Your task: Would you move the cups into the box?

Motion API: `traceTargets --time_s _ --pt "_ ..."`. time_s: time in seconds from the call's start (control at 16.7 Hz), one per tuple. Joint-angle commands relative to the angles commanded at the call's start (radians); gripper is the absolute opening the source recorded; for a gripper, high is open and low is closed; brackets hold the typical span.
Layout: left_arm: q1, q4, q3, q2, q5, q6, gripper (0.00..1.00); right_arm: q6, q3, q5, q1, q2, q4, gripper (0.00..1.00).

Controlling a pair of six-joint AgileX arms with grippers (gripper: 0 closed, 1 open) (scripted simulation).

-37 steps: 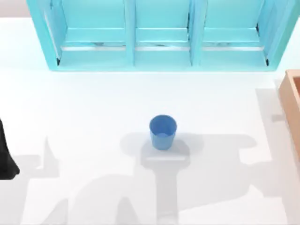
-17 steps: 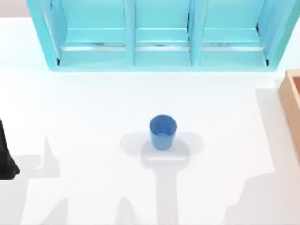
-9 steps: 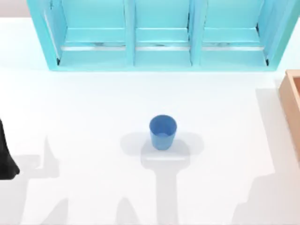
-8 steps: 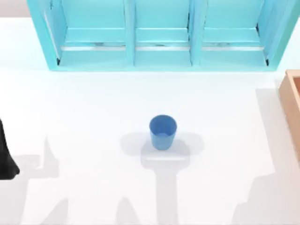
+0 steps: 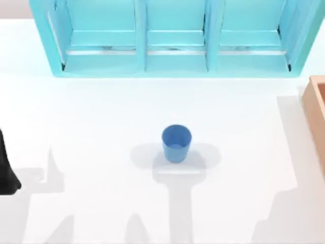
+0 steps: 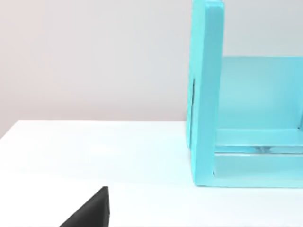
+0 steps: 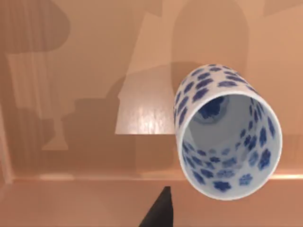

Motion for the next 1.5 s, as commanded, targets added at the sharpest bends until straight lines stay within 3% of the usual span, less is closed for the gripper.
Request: traceTargets --time_s 0.12,0.18,0.78,1.26,1.5 --pt "0.000 0.000 0.000 0.000 0.000 0.000 1.00 0.000 0.000 0.000 0.000 0.000 0.000 0.98" --pt "0.000 0.000 0.000 0.000 0.000 0.000 1.00 0.000 0.000 0.000 0.000 0.000 0.000 1.00" --pt "0.000 0.000 0.000 0.000 0.000 0.000 1.00 -0.002 0.017 0.000 0.001 0.001 -0.016 1.00" --pt "0.000 0.000 0.000 0.000 0.000 0.000 1.00 -0.007 0.345 0.001 -0.006 0.010 -0.338 1.00" --pt "0.000 0.000 0.000 0.000 0.000 0.000 1.00 -0.007 0.404 0.000 -0.007 0.007 -0.397 1.00"
